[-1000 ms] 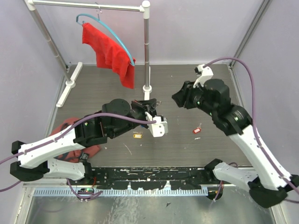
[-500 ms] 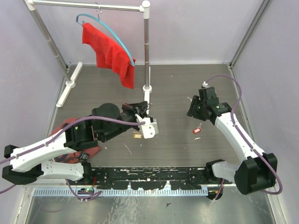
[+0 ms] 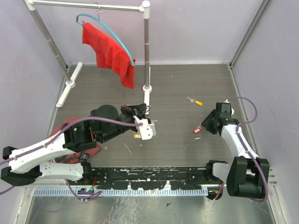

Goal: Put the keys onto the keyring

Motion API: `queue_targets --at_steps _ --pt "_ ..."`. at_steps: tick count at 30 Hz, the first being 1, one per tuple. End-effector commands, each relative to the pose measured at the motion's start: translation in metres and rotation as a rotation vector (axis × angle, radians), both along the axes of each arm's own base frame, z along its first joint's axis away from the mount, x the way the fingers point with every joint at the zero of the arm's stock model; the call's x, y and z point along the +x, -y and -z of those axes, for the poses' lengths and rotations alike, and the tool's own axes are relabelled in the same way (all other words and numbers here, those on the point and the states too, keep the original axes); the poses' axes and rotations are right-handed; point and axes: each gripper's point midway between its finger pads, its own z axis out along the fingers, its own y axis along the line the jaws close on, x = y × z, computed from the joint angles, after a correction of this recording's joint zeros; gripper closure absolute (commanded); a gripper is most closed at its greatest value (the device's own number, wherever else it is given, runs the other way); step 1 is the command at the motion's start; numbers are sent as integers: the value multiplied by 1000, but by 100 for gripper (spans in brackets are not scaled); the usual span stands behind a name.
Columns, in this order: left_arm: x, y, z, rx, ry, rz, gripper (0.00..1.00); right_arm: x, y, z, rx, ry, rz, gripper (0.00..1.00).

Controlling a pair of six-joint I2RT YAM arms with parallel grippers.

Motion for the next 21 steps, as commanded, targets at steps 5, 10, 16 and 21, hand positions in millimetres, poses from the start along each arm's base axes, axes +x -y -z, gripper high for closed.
queue_targets --at_steps 5,10,16,21 --pt "-2 -1 -14 -72 6 13 100 12 0 -1 90 95 34 57" --pt "-2 -1 -13 -71 5 14 100 8 1 5 112 103 37 59" --pt "-1 2 -14 -71 5 15 100 7 -3 11 145 100 26 65" --pt "-1 2 -15 -73 5 14 100 3 -4 20 149 77 19 64"
